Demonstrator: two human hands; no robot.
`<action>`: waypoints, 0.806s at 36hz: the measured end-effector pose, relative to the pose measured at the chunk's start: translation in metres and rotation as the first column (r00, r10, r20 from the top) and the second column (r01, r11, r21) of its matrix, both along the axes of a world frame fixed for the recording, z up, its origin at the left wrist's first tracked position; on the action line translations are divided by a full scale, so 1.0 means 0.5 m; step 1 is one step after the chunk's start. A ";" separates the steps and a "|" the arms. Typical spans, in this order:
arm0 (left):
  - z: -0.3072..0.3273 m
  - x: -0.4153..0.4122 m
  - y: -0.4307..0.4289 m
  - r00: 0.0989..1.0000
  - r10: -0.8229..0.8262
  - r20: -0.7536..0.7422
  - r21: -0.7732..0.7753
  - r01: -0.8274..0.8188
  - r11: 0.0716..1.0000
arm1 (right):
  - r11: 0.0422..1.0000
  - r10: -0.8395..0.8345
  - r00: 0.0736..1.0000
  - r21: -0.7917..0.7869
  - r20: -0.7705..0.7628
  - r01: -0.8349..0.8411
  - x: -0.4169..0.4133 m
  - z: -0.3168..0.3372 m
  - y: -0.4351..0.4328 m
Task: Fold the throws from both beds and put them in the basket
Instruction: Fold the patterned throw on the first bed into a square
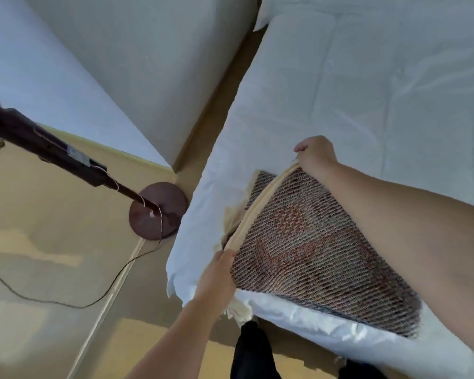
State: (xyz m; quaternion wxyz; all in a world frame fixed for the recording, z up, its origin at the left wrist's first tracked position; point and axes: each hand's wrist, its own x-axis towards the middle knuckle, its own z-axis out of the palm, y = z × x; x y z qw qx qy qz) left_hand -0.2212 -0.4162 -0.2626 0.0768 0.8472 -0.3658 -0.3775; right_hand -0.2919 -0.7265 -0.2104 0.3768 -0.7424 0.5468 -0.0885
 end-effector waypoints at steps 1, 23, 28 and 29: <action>-0.016 0.017 0.002 1.000 0.002 -0.021 0.016 -0.001 1.000 | 1.000 -0.003 1.000 0.002 -0.019 0.003 0.025 -0.021 0.004; -0.202 0.116 -0.084 0.958 -0.221 0.181 -0.014 0.227 0.974 | 0.977 0.211 0.959 0.029 -0.189 -0.209 0.125 -0.318 0.056; -0.233 0.057 -0.138 0.888 -0.370 0.274 -0.066 0.401 0.914 | 0.855 0.435 0.733 -0.014 -0.523 -0.518 0.033 -0.361 0.064; -0.240 0.042 -0.149 0.873 -0.391 0.291 -0.066 0.426 0.902 | 0.845 0.432 0.697 -0.014 -0.573 -0.535 0.013 -0.371 0.062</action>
